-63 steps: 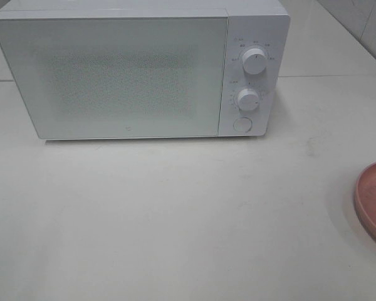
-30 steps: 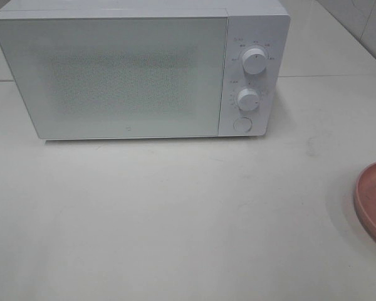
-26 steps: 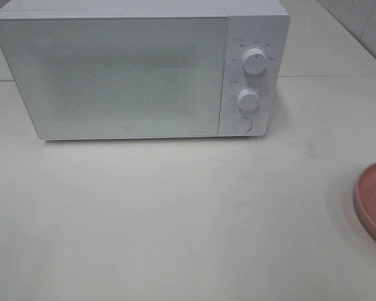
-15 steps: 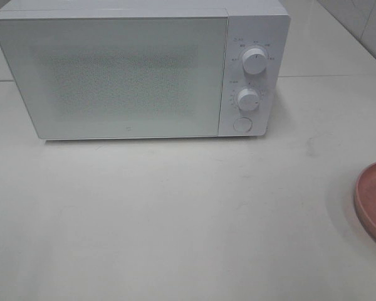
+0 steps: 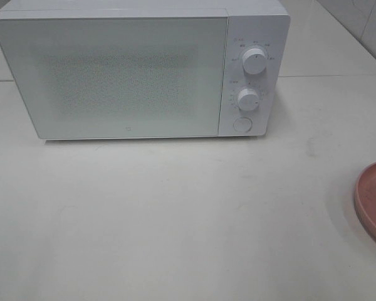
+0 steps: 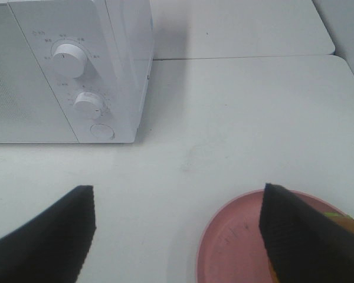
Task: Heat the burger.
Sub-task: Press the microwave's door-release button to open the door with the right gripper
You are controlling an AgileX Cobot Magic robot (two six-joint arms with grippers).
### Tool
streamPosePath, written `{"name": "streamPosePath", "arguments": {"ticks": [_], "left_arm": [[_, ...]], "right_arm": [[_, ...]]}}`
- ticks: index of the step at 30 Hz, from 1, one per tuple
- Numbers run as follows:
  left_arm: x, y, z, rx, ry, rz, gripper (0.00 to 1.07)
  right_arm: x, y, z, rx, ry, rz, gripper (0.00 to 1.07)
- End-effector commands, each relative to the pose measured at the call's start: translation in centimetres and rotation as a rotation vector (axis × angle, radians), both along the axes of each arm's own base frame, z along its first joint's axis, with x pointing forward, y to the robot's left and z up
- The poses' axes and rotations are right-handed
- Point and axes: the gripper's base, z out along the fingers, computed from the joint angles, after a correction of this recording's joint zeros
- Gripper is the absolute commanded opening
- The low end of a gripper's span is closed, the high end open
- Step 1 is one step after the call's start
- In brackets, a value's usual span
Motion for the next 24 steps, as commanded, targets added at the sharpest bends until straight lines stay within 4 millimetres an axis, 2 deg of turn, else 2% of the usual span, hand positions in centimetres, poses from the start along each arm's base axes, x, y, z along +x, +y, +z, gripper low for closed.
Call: {"name": "streamPosePath", "arguments": {"ticks": [1,10,18,20,23,24], "left_arm": [[-0.3,0.1,0.0,-0.002,-0.033,0.003,0.98],[-0.3,0.1,0.0,-0.002,-0.033,0.003,0.98],[-0.3,0.1,0.0,-0.002,-0.033,0.003,0.98],[-0.3,0.1,0.0,-0.002,-0.033,0.003,0.98],[-0.3,0.1,0.0,-0.002,-0.033,0.003,0.98],[-0.3,0.1,0.0,-0.002,-0.033,0.003,0.98]], "right_arm": [[0.9,0.0,0.2,0.007,-0.019,-0.008,0.75],[3.2,0.1,-0.4,0.002,-0.007,-0.008,0.75],[4.9,0.2,-2.9,-0.001,-0.131,-0.009,0.75],[5.7,0.2,-4.0,-0.001,-0.206,-0.011,0.75],[6.0,0.2,-4.1,0.0,-0.225,-0.012,0.75],[6.6,0.2,-4.6,-0.001,-0.238,-0.013,0.75]]}}
